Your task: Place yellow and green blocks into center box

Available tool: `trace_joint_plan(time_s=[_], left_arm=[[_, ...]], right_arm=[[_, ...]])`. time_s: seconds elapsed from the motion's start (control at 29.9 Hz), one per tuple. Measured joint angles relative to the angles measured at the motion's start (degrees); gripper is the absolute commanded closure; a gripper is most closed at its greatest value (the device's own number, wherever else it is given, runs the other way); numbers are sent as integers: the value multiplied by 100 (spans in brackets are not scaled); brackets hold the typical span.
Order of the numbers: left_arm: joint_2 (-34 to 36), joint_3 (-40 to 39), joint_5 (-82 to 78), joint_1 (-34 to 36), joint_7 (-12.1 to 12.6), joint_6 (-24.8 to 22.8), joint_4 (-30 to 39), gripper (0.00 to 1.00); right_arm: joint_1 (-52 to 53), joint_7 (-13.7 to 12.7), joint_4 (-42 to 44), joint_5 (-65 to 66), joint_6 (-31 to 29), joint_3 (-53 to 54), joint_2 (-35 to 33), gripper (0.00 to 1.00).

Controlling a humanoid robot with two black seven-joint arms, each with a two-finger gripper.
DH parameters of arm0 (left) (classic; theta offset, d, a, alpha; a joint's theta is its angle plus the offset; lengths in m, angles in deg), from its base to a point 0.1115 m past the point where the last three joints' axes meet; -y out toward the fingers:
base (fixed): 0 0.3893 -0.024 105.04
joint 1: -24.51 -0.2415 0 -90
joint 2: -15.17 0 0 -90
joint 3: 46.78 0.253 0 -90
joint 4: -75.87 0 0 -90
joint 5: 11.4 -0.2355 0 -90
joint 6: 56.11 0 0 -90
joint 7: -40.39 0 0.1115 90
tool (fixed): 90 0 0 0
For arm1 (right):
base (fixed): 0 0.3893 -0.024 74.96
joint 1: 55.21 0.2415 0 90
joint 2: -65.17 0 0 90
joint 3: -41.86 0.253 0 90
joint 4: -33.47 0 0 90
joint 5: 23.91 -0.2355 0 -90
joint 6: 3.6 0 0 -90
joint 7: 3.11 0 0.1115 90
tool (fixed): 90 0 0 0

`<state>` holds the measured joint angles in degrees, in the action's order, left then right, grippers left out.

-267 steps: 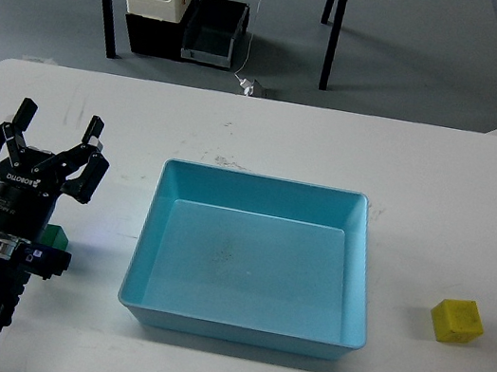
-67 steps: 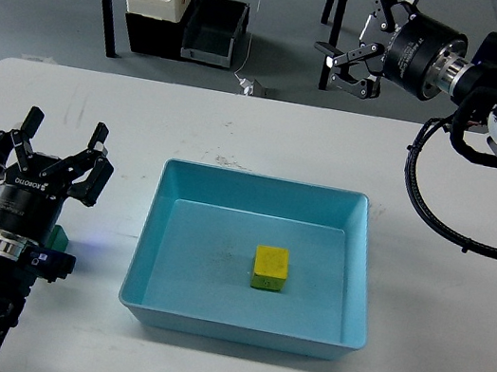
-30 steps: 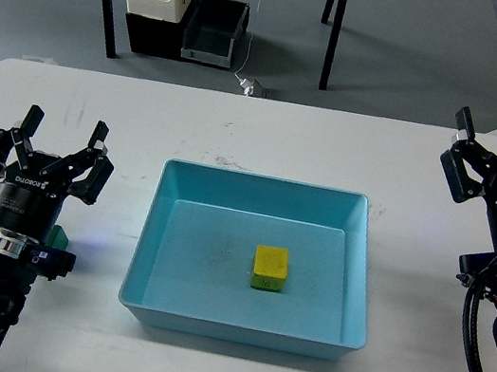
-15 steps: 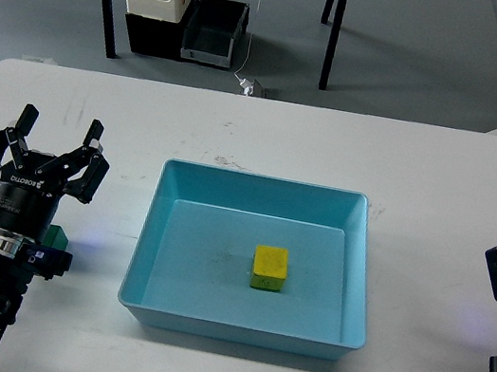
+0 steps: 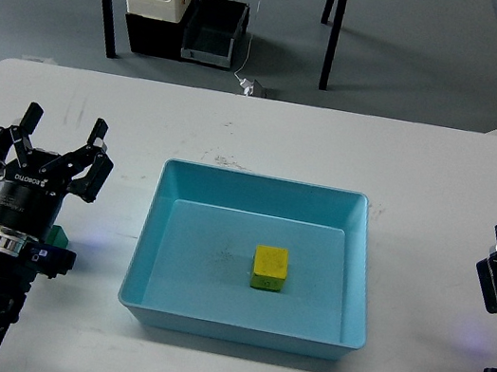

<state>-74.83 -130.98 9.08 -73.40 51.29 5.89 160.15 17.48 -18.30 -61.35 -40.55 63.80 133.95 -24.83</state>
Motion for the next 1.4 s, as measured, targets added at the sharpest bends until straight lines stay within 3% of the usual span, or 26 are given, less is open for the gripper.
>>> trace_joint_plan(time_s=[0.87, 1.4], left_arm=[[0, -15, 62, 95, -14, 0, 9, 0], [241, -286, 384, 975, -2, 0, -82, 0]], right_arm=[[112, -134, -70, 1478, -7, -1392, 0, 0], [109, -153, -63, 1277, 44, -1204, 0, 0]])
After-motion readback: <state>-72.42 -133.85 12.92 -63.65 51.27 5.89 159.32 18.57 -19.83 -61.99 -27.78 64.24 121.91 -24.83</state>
